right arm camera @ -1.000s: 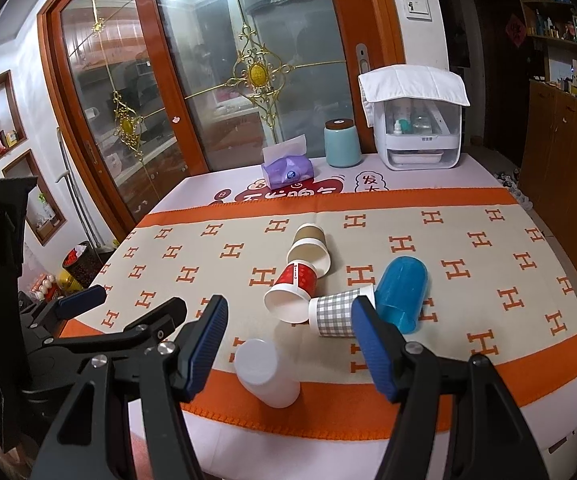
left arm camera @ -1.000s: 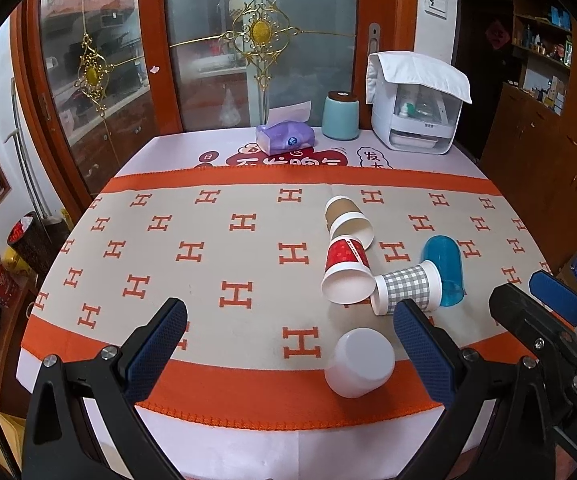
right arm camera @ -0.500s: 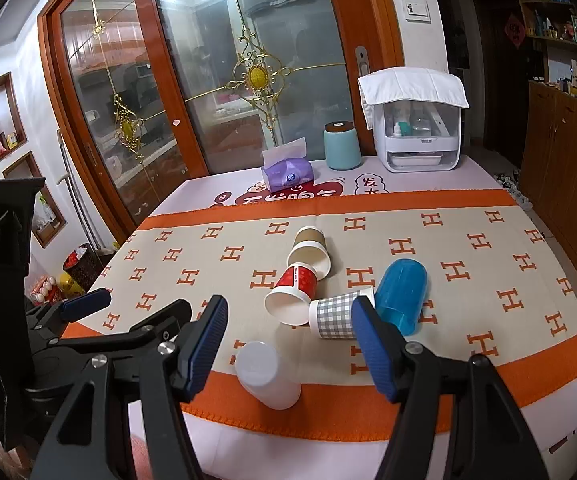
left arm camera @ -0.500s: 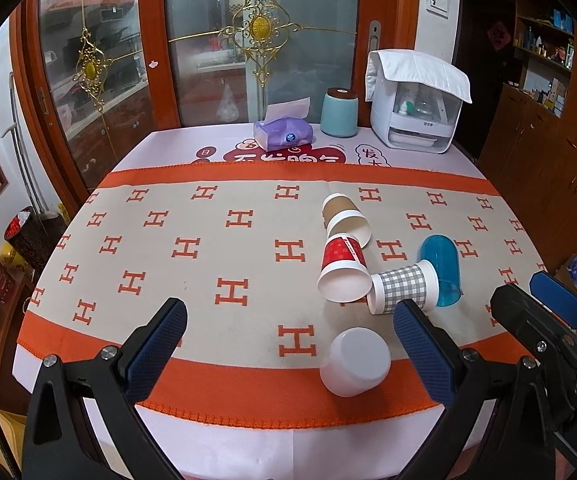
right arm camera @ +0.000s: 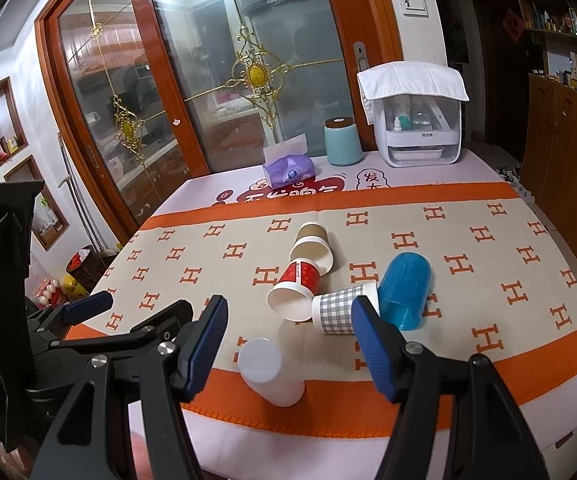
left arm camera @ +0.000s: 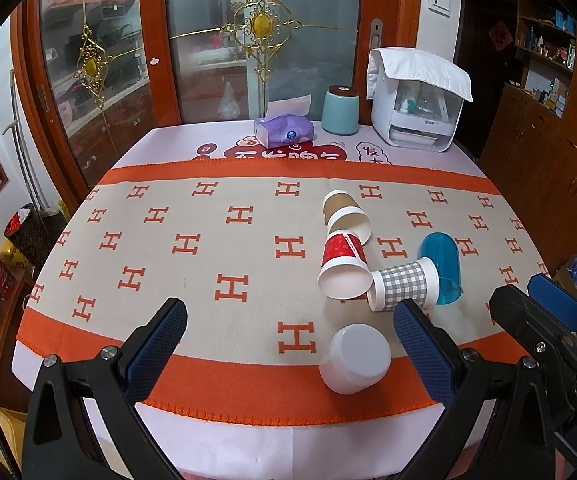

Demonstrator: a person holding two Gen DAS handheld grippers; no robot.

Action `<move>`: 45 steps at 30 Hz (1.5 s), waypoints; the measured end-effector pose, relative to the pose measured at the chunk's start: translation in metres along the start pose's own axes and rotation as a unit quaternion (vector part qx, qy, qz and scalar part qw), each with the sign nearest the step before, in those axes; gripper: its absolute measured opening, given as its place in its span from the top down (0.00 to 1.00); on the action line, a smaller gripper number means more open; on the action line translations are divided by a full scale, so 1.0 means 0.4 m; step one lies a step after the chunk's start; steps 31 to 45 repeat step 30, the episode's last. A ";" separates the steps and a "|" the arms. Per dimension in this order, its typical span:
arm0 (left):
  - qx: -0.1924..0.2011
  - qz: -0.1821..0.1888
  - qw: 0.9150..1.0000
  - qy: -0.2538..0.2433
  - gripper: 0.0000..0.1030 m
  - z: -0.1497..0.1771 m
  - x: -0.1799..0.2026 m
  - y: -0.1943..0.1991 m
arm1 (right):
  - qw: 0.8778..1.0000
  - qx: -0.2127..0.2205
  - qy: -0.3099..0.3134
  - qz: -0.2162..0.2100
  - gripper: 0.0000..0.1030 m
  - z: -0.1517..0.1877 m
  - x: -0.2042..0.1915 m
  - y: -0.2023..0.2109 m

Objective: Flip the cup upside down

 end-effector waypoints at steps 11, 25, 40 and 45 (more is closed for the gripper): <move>-0.006 0.001 1.000 0.006 0.01 0.011 -0.008 -0.004 | 1.000 -0.006 -0.002 -0.005 0.38 0.016 -0.009 -0.007; -0.006 -0.002 1.000 0.006 0.01 0.018 -0.012 -0.006 | 1.000 -0.009 -0.006 -0.011 0.38 0.027 -0.011 -0.016; 0.005 -0.010 1.000 0.002 0.01 0.019 -0.015 -0.003 | 1.000 -0.013 -0.006 -0.012 0.38 0.034 -0.013 -0.019; 0.005 -0.010 1.000 0.002 0.01 0.019 -0.015 -0.003 | 1.000 -0.013 -0.006 -0.012 0.38 0.034 -0.013 -0.019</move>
Point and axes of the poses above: each gripper's, at about its wrist camera, not at the fingertips, and y roughly against the way its jaws point, x to its right, z to its underside, the point moved 9 cm from there along -y, roughly the way its jaws point, and after that the axes turned 1 degree about -z, right-handed, at the moved point
